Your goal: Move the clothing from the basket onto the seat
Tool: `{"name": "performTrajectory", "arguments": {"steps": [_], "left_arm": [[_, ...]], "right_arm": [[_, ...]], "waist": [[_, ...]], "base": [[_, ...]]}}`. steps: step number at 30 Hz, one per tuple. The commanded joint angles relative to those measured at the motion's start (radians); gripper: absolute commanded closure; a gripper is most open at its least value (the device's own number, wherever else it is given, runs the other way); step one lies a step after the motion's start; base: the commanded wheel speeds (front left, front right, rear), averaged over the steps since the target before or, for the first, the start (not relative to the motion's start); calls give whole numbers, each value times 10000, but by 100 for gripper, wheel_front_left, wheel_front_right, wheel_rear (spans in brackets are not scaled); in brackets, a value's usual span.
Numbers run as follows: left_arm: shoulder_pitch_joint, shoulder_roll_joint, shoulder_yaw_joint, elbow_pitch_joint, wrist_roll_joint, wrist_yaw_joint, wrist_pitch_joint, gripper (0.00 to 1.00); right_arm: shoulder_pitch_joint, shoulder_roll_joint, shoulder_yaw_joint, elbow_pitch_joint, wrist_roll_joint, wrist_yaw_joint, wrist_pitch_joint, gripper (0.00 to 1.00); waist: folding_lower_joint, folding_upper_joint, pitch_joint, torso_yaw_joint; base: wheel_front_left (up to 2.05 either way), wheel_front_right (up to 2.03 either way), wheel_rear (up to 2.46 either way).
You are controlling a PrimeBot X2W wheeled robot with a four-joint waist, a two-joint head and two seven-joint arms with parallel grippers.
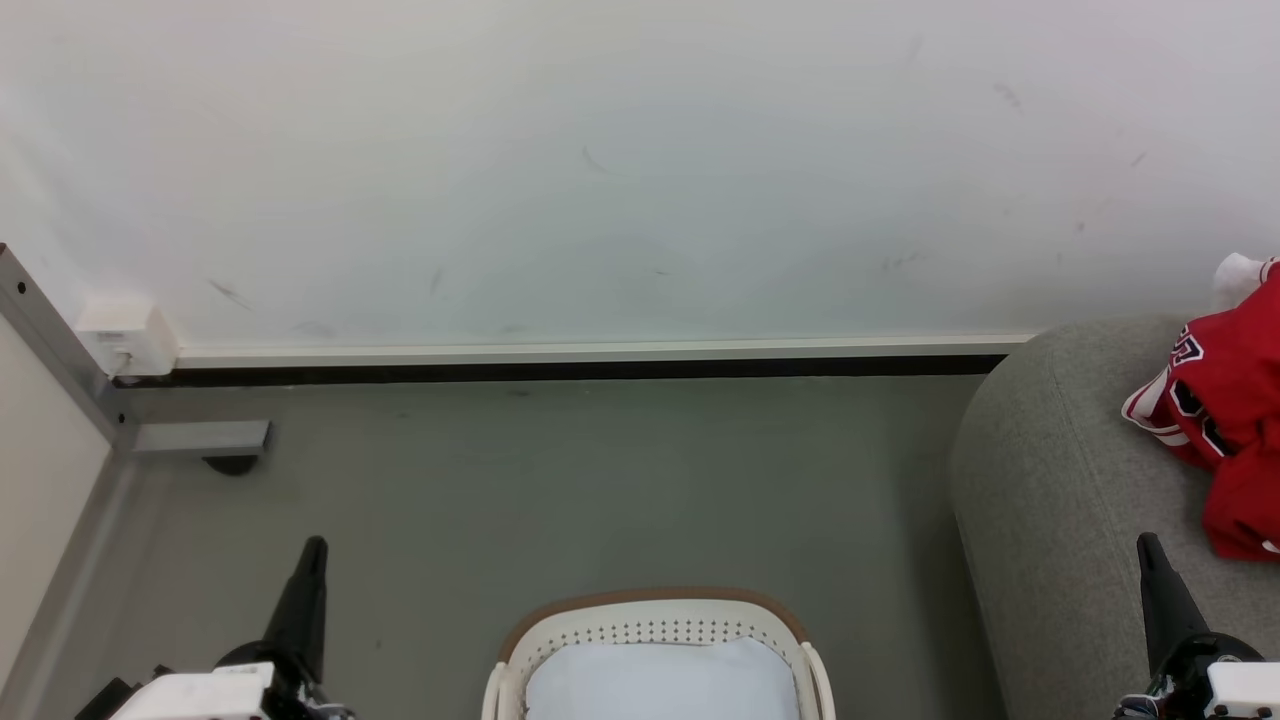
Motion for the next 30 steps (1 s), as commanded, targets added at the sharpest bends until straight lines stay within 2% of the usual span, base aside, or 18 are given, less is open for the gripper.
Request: {"name": "performTrajectory", "arguments": {"steps": [1, 30], "left_arm": [[-85, 77, 21, -42, -138, -38, 39, 100], [-83, 77, 19, -43, -140, -38, 37, 100]], "right_arm": [[-120, 19, -49, -62, -7, -21, 17, 100], [-121, 23, -60, -62, -25, -21, 33, 100]], "waist": [[0, -1, 0, -1], [0, -1, 0, -1]], "base": [[0, 0, 0], [0, 0, 0]]}}
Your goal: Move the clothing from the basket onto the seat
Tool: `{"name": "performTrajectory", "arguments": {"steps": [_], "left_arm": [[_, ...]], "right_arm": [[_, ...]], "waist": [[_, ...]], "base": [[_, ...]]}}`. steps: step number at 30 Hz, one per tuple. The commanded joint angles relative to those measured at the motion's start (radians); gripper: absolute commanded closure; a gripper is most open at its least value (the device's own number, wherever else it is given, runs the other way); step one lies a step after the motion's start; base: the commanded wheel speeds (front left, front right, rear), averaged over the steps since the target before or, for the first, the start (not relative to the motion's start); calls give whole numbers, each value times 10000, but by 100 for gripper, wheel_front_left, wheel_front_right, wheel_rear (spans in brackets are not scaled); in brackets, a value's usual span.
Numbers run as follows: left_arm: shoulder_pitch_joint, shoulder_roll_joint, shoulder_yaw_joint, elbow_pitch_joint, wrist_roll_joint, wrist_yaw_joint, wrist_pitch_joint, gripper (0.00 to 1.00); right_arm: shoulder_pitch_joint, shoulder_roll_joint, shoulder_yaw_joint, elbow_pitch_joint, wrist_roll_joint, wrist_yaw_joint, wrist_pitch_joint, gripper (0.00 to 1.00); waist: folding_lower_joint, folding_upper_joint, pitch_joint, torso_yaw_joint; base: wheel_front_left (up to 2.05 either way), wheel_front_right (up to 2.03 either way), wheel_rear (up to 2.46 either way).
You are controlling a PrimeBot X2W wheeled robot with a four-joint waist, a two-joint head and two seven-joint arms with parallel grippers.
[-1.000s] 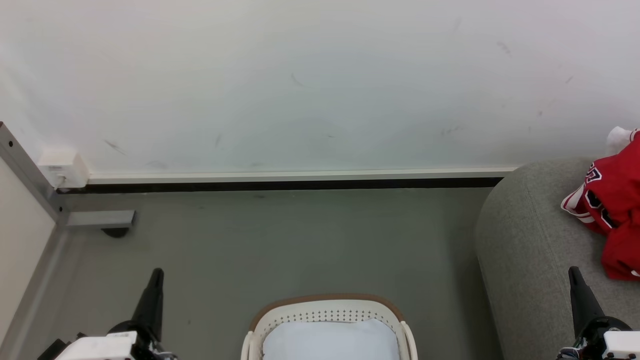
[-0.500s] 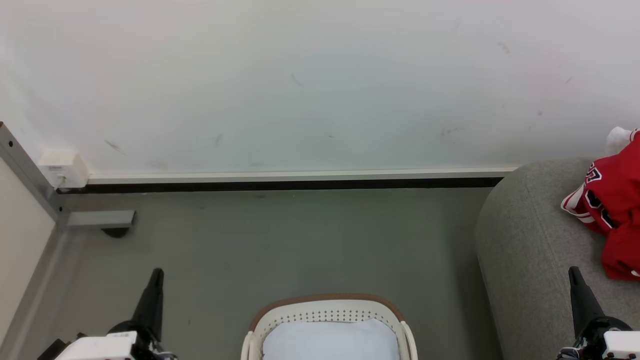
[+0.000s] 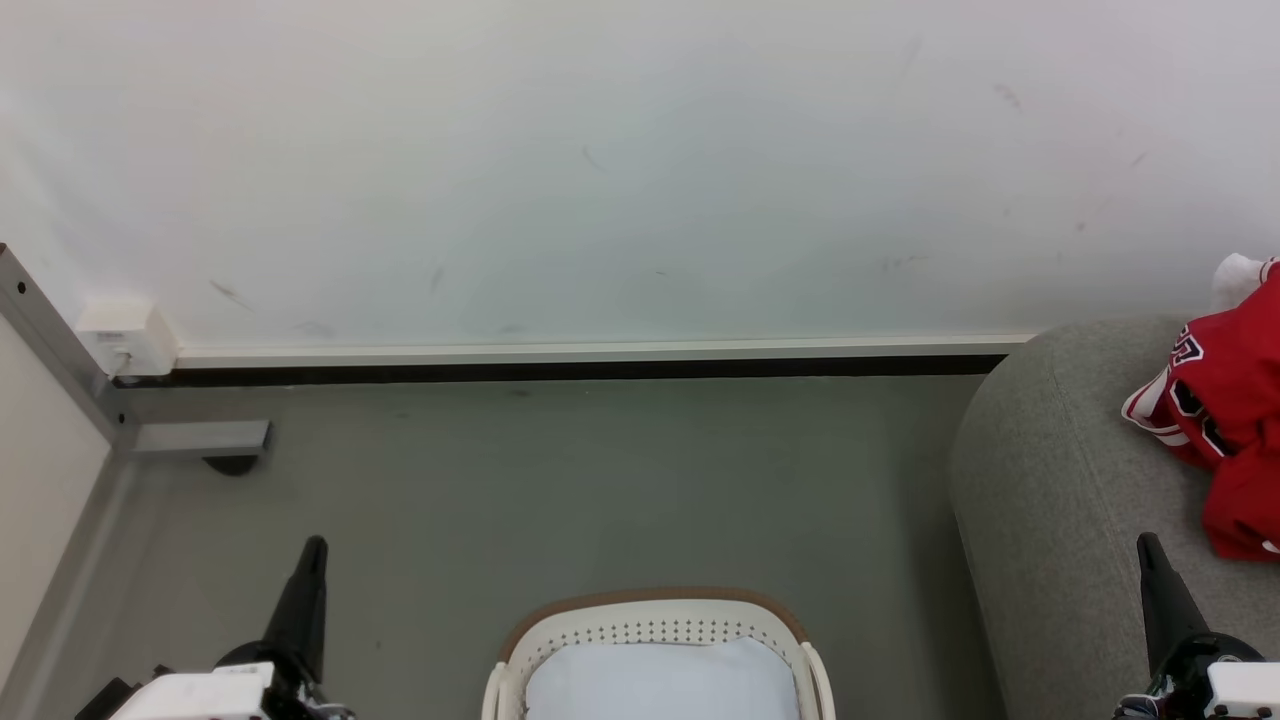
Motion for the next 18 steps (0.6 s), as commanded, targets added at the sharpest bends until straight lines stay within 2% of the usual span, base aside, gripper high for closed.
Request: {"name": "performTrajectory", "arguments": {"steps": [1, 18], "left_arm": [[-82, 77, 19, -41, -140, -38, 40, 100], [-82, 77, 18, -40, -141, -38, 40, 100]], "right_arm": [[-119, 10, -47, -62, -25, -21, 32, 100], [-119, 13, -51, -60, -31, -21, 37, 100]], "waist": [[0, -1, 0, 0], [0, -1, 0, 0]], "base": [[0, 0, 0], [0, 0, 0]]}}
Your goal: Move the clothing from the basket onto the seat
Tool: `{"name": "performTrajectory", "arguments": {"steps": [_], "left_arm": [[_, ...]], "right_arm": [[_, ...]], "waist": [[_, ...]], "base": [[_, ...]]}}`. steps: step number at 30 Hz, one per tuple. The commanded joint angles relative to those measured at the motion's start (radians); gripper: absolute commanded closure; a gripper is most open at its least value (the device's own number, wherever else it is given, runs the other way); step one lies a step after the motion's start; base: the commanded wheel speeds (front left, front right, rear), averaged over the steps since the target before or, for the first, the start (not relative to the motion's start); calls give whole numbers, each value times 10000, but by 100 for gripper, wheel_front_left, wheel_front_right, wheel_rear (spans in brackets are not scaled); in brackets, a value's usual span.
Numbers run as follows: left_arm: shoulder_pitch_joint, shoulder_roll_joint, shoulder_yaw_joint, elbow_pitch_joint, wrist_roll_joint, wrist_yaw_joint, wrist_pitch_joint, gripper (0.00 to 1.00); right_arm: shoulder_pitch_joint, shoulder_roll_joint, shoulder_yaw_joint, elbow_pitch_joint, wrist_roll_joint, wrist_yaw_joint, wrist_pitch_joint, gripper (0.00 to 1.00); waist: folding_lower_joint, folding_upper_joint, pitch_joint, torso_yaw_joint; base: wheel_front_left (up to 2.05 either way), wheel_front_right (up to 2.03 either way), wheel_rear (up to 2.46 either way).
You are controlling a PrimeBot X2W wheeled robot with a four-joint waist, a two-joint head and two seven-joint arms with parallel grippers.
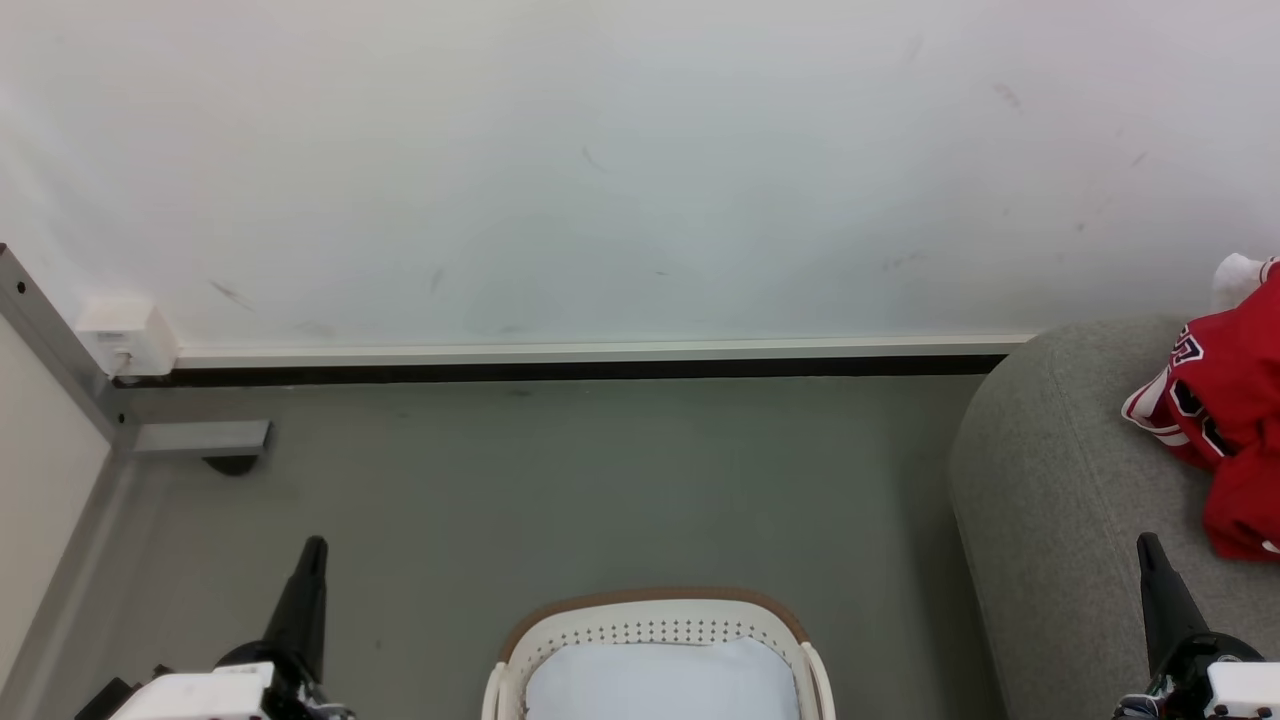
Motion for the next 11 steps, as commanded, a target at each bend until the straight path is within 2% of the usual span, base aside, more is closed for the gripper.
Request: {"name": "performTrajectory", "arguments": {"steps": [1, 11], "left_arm": [[-82, 77, 18, -39, -141, -38, 39, 100], [-82, 77, 17, -39, -141, -38, 39, 100]], "right_arm": [[-118, 9, -46, -58, -29, -21, 35, 100], [-119, 11, -48, -58, -33, -21, 39, 100]], "waist": [[-1, 0, 0, 0], [-1, 0, 0, 0]], "base": [[0, 0, 0], [0, 0, 0]]}}
